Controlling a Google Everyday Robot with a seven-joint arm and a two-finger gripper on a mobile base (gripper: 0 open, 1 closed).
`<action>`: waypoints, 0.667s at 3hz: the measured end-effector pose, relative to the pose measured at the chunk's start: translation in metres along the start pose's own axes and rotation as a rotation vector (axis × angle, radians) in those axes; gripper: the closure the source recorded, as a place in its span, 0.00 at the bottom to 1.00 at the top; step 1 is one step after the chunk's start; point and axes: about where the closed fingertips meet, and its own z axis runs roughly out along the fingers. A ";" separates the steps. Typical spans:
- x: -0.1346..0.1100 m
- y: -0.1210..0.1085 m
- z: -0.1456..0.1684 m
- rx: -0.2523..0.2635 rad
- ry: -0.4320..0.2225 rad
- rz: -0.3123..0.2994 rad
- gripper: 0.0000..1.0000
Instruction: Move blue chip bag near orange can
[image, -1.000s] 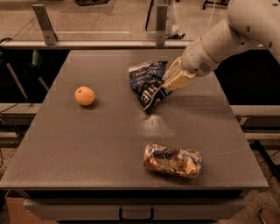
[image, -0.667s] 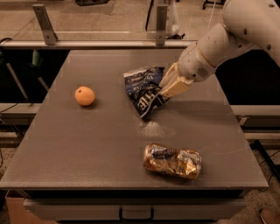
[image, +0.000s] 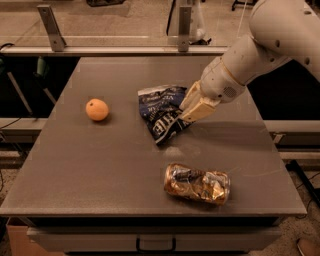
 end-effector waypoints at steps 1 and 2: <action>0.003 0.012 0.002 -0.016 0.004 0.013 1.00; 0.012 0.023 -0.016 -0.013 0.041 0.034 1.00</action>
Offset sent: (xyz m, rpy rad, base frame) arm -0.0370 -0.0457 0.0158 -0.0831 0.0381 -0.0600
